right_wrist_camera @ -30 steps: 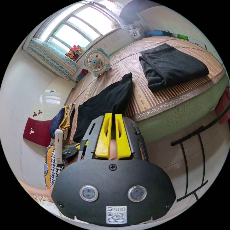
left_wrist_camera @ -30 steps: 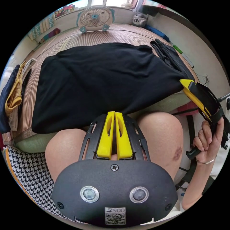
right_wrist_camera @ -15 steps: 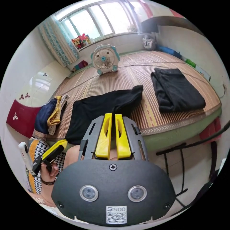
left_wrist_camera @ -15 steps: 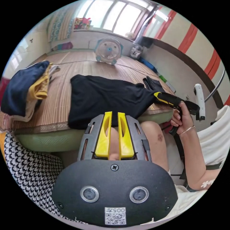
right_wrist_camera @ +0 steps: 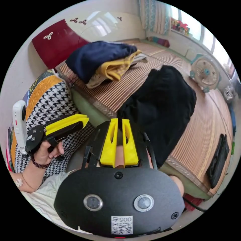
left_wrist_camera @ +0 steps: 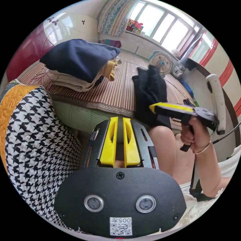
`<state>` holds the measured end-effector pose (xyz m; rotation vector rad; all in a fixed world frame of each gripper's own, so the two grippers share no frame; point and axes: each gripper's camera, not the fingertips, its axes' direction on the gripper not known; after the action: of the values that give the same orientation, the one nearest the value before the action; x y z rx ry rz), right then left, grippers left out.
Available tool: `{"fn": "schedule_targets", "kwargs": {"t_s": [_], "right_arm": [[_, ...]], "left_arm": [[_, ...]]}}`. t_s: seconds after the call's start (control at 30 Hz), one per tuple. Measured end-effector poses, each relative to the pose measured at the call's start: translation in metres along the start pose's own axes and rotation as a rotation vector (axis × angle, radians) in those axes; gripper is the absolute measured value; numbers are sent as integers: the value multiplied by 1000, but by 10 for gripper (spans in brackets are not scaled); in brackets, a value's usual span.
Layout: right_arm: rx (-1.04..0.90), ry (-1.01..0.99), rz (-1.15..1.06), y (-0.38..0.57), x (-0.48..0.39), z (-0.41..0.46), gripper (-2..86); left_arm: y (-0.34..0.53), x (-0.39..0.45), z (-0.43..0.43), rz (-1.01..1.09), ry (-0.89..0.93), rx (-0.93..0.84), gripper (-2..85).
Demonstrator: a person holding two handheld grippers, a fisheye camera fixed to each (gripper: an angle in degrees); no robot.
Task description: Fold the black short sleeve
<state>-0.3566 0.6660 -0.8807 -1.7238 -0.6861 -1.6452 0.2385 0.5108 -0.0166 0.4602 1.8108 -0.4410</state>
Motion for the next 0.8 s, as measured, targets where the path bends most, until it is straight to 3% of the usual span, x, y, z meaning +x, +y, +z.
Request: {"fn": "schedule_targets", "kwargs": {"t_s": [0.1,0.3,0.67,0.8], "right_arm": [[-25,-105,28,7,4,10,44],[108,-143,155,61,54,-35,59],[158,-80,426,147,129,-39,62],[154,-78,430,153,134,-35,60]], "left_arm": [[-6,2,5,16,39,-19,61],[-22,9,22,35,152,-41,88],[-35,3,58,-19,56,-118,58],[-45,15,27,28,39,-26,16]]}}
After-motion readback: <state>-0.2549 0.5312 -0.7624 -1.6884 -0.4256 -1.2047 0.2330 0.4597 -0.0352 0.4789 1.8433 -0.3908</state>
